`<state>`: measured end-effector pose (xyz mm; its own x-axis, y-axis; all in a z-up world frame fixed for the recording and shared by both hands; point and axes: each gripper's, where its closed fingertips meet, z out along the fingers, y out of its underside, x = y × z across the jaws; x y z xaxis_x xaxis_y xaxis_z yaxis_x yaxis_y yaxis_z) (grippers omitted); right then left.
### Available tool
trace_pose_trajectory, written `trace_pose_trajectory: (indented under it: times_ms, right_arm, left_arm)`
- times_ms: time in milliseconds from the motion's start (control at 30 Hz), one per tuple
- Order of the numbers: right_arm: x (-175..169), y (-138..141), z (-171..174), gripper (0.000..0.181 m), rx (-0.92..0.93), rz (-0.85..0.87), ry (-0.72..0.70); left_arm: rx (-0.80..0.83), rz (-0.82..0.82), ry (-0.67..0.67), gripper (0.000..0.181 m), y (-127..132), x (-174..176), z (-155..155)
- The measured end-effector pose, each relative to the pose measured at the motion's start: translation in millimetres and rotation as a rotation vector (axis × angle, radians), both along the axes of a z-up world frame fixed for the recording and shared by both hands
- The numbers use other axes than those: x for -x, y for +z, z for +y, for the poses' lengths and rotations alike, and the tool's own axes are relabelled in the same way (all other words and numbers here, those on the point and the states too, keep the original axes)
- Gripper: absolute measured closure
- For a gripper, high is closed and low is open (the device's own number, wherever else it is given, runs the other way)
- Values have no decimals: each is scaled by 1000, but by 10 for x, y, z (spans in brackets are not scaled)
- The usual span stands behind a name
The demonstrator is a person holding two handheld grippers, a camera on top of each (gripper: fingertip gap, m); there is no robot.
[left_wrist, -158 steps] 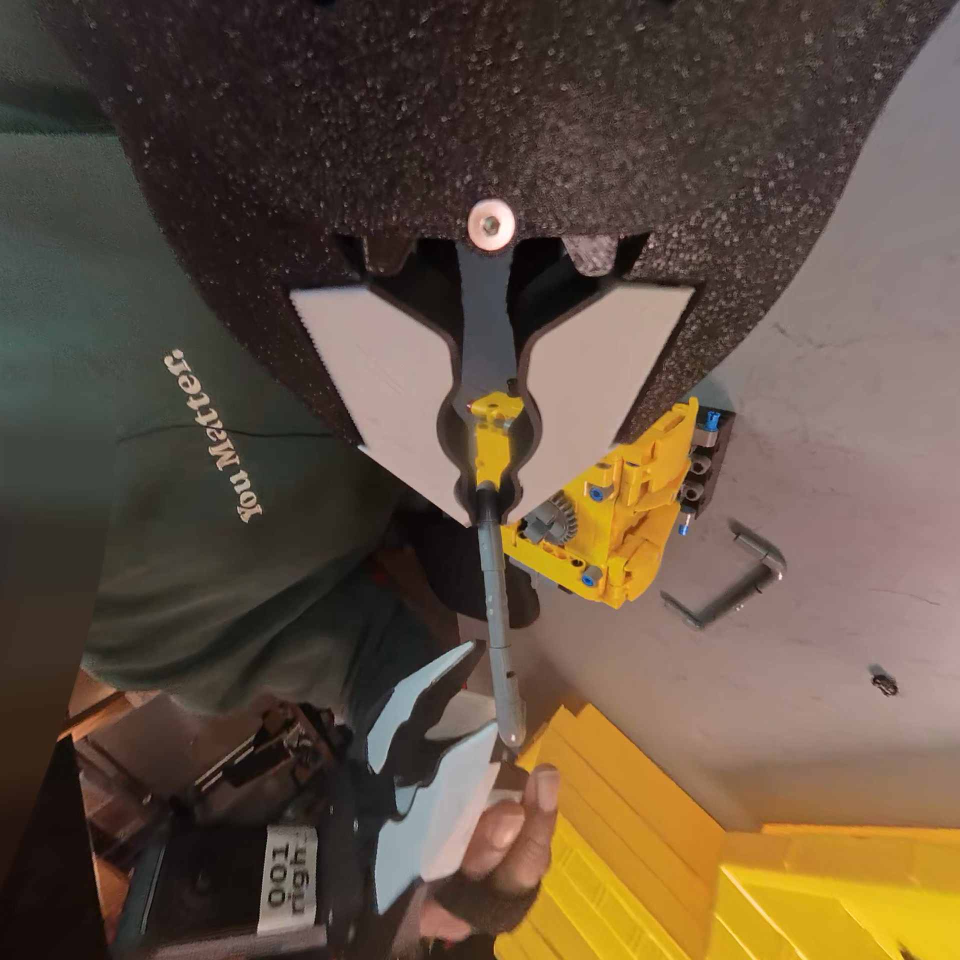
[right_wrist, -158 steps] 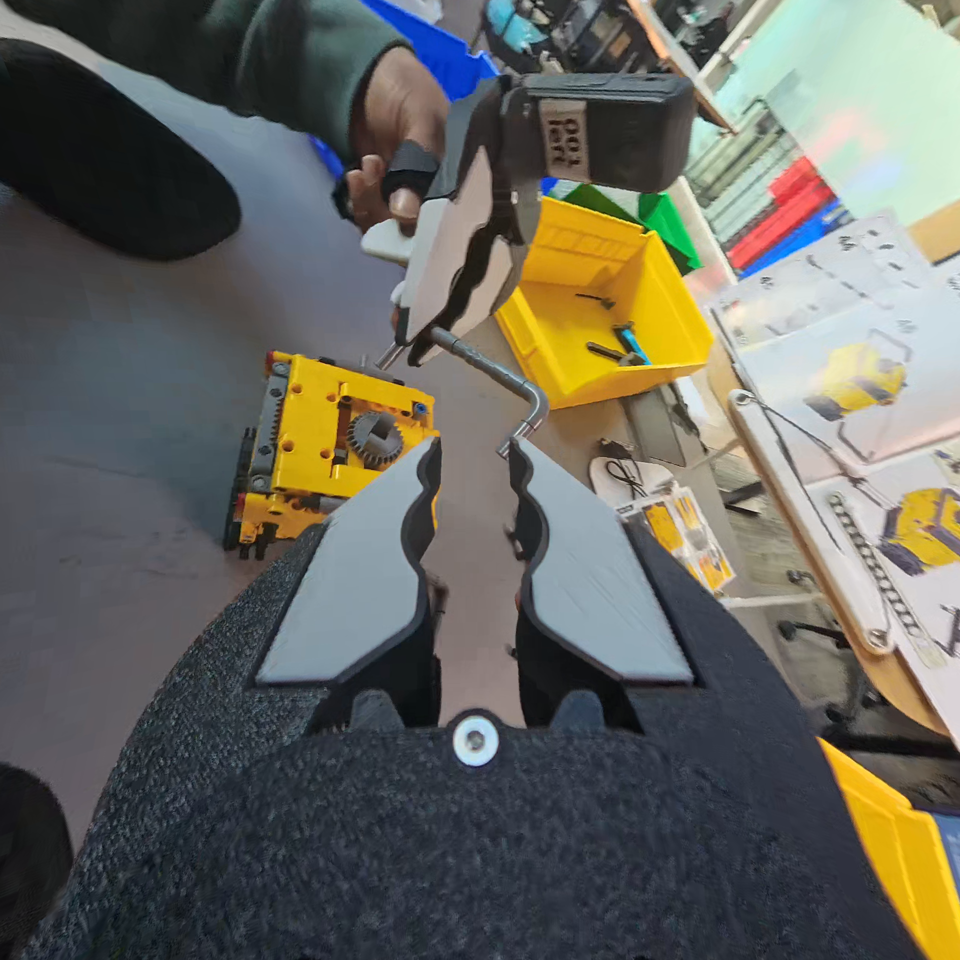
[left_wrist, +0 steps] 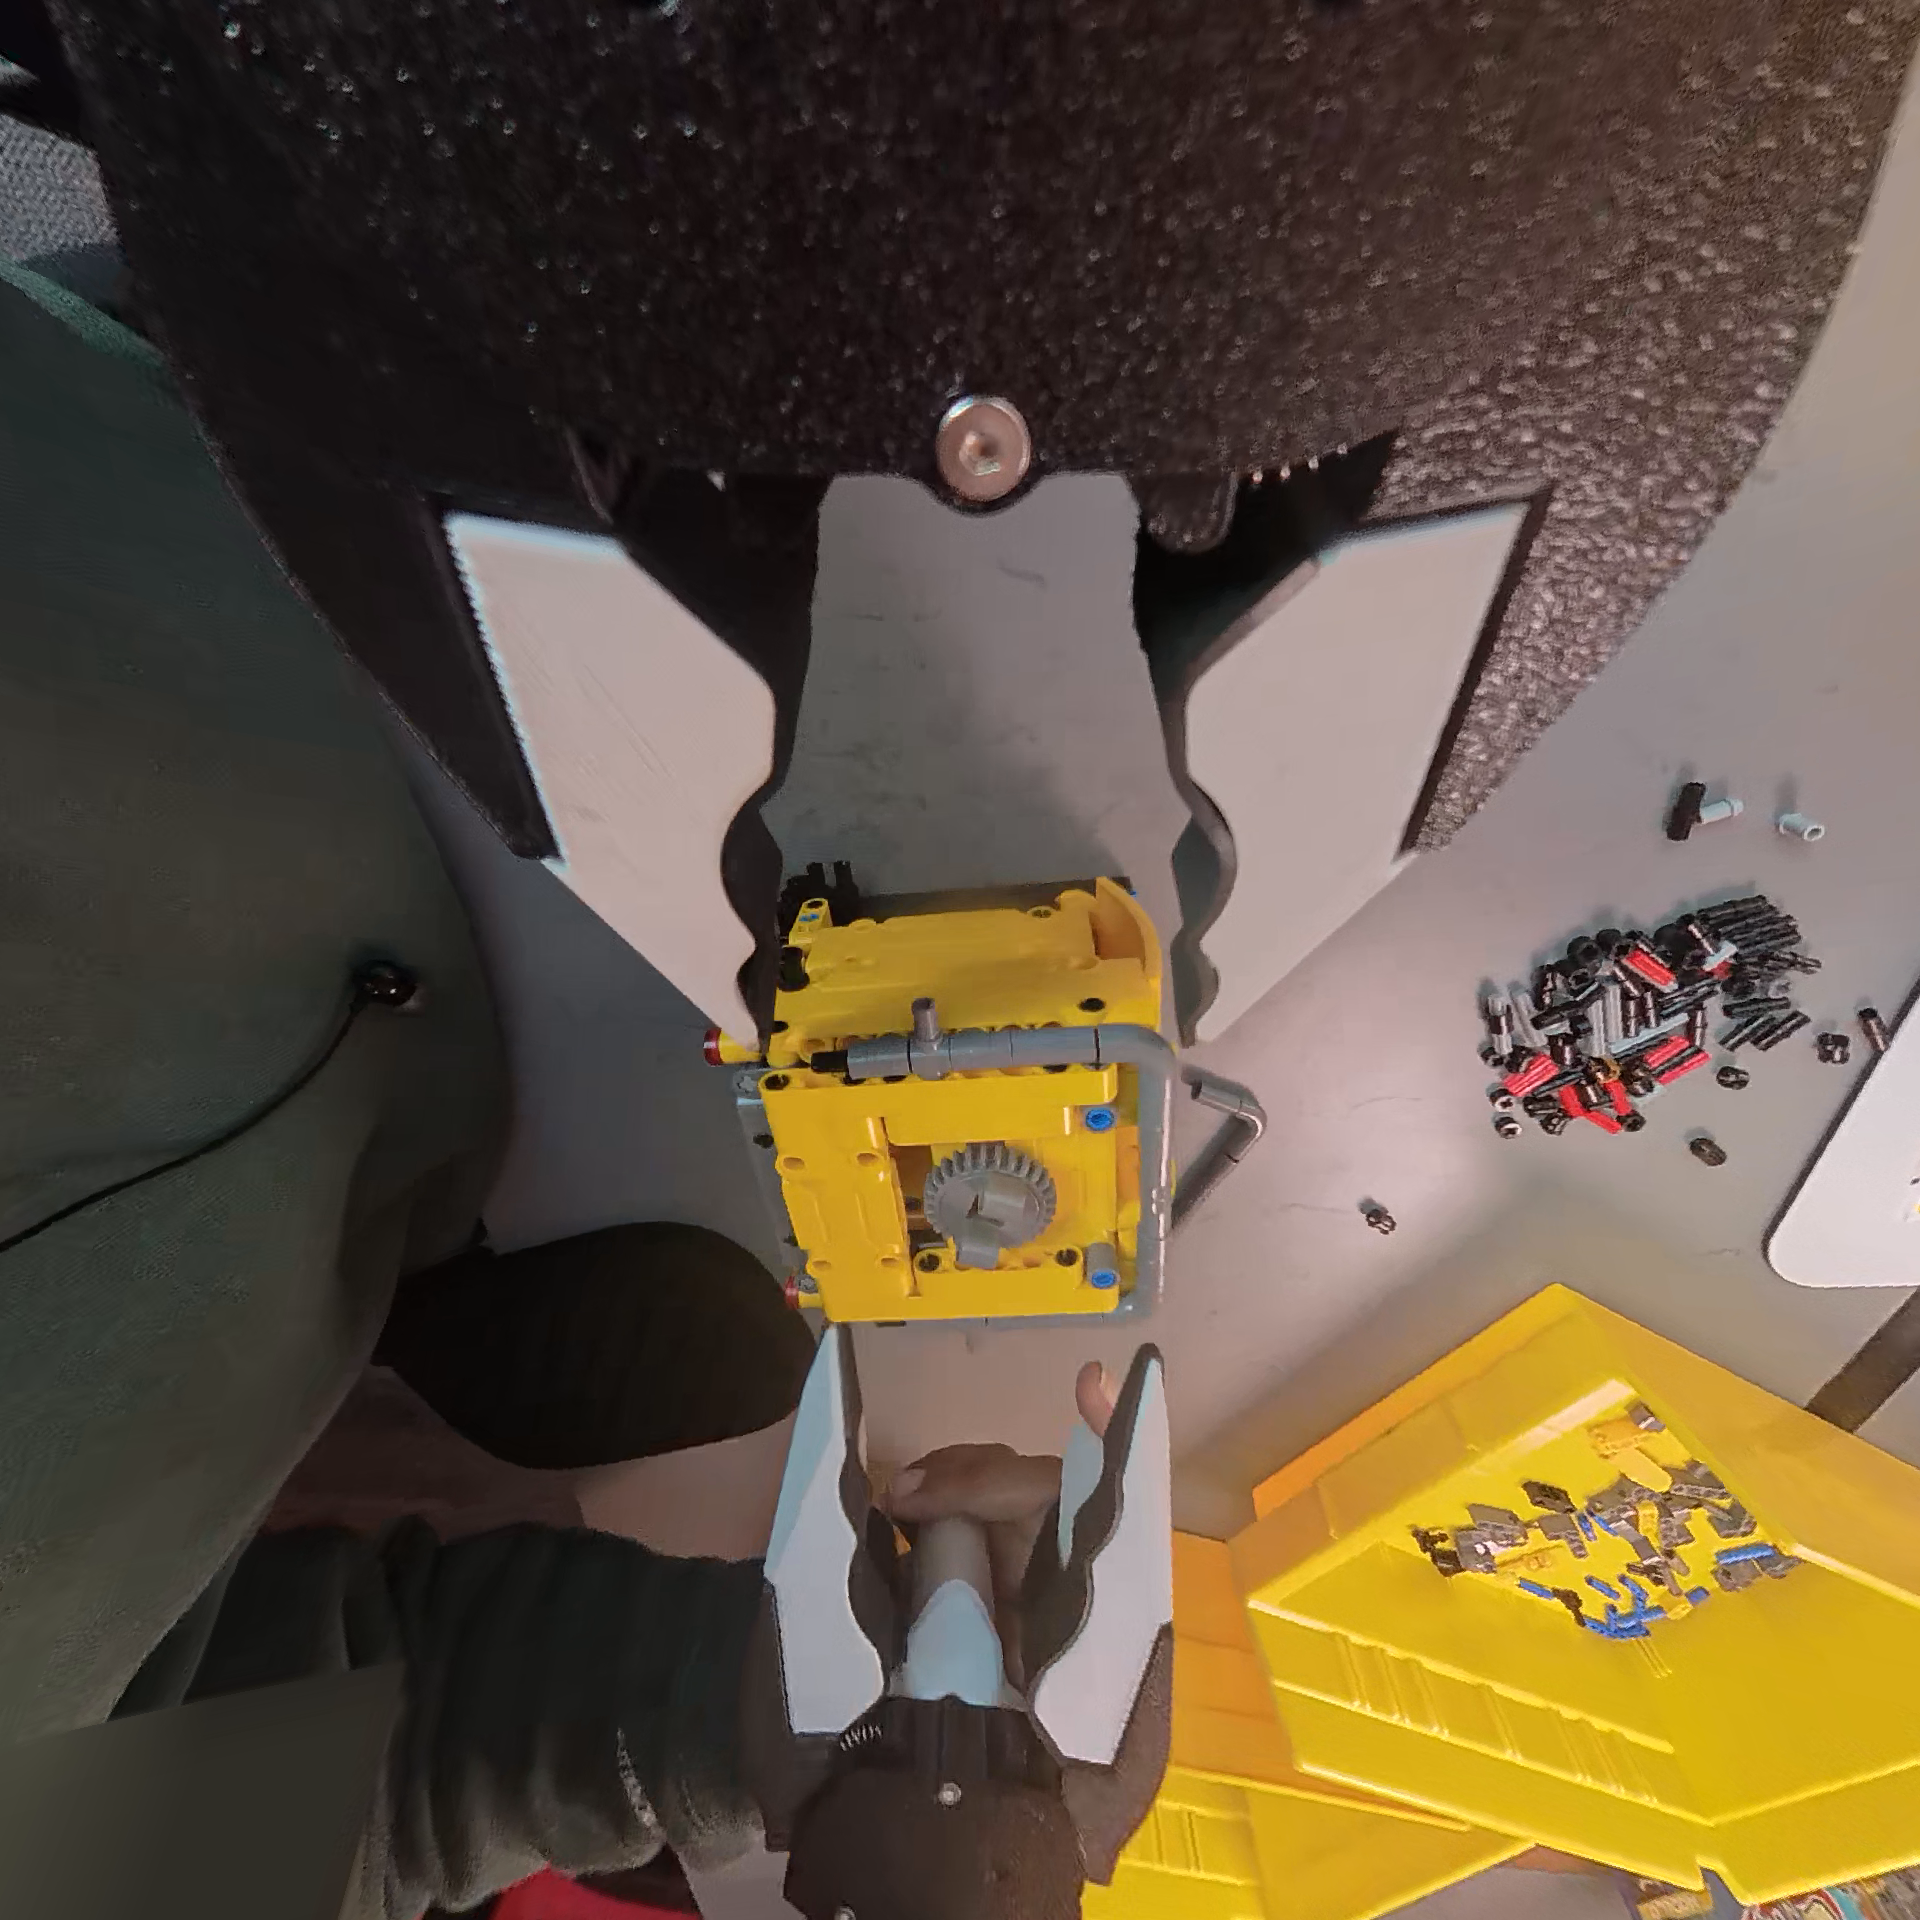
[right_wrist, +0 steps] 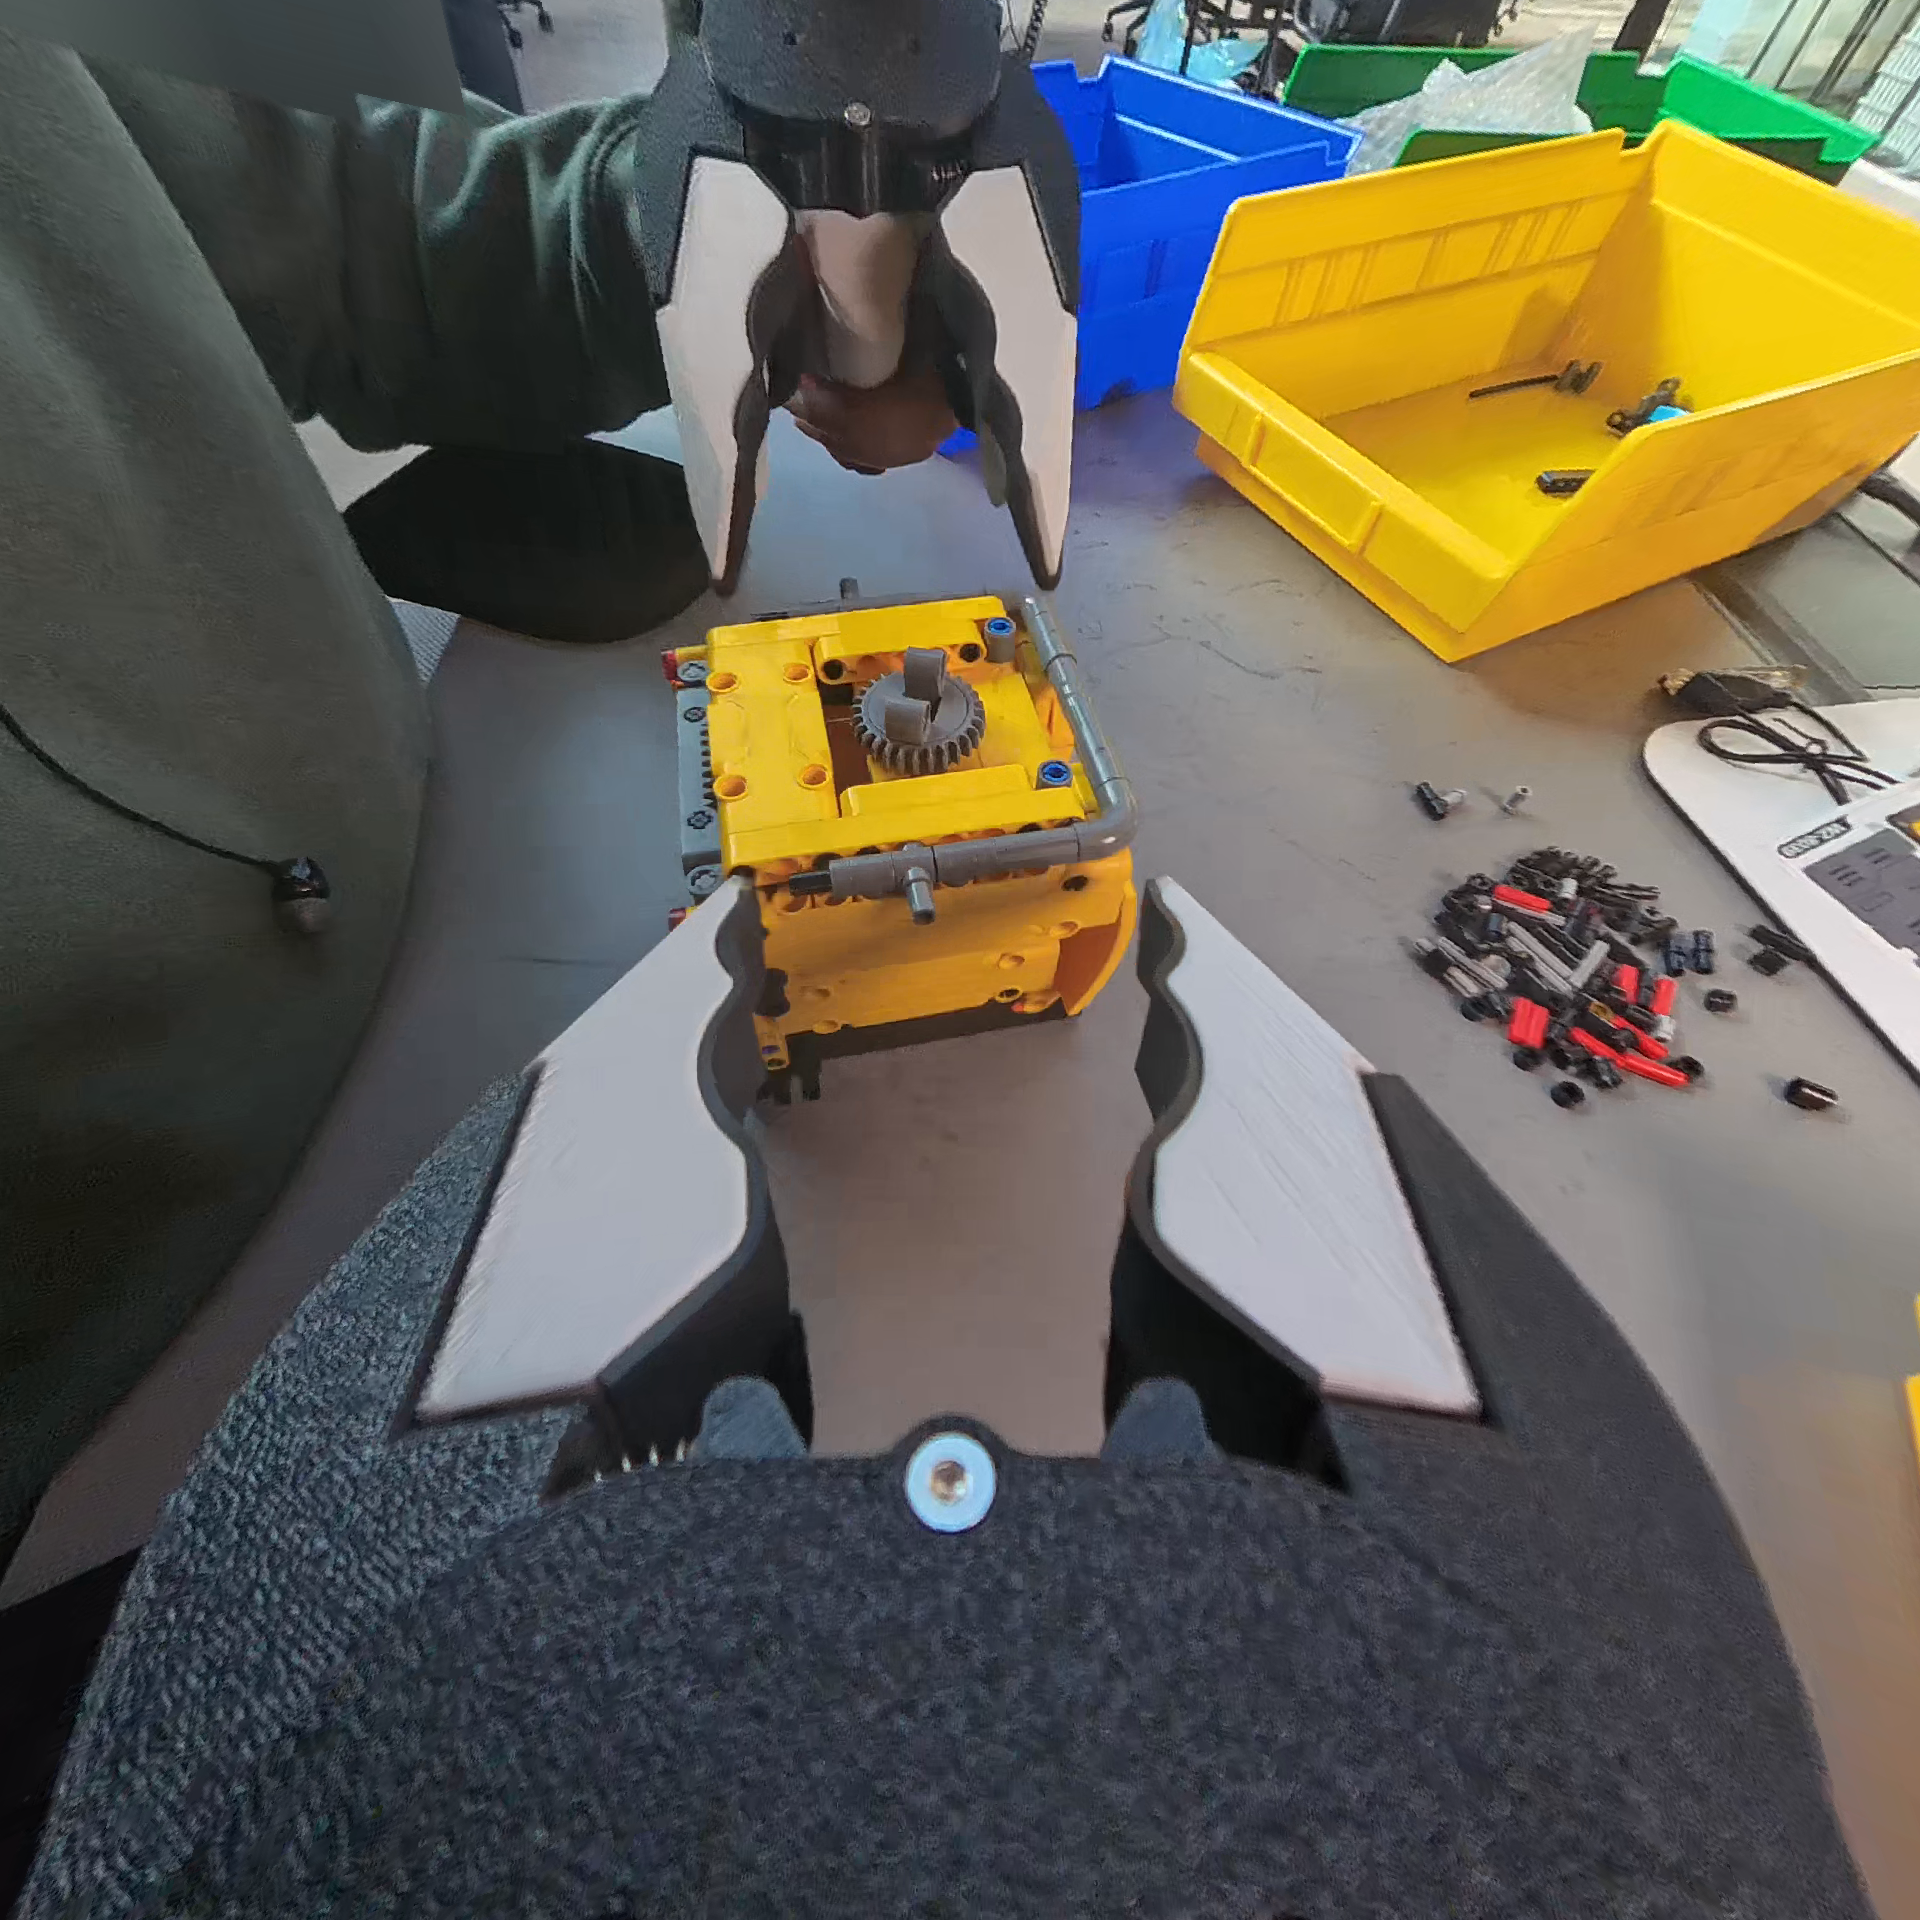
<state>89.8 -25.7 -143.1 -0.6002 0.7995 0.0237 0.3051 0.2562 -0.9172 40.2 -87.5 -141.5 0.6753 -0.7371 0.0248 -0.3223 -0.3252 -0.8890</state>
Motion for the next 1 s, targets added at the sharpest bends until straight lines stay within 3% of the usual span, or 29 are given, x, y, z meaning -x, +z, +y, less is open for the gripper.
trace_pose_trajectory:
  times_ms: [233, 333, 467, 767, 900, 1000]
  right_arm:
    - [-219, 32, -98, 109, 14, -29, -93]
    - [-148, -92, -155, 116, -39, -26, -177]
    - [-126, -104, -190, 135, -61, -1, -188]
    - [-146, -144, 517, 142, -121, -77, -464]
    - [-157, -329, 909, 143, -212, -190, -573]
    - [-88, -563, 996, 143, -250, -287, -561]
  left_arm:
    - [-9, -93, 86, 83, -25, 25, -51]
    - [-13, -83, 81, 74, -134, -89, 27]
    - [-11, -11, 101, 77, -242, -159, 93]
    - [-30, 143, 135, 107, -290, -78, -38]
    - [-42, 75, 144, 106, -174, 13, -81]
    - [-36, 8, 155, 102, -134, 116, -4]
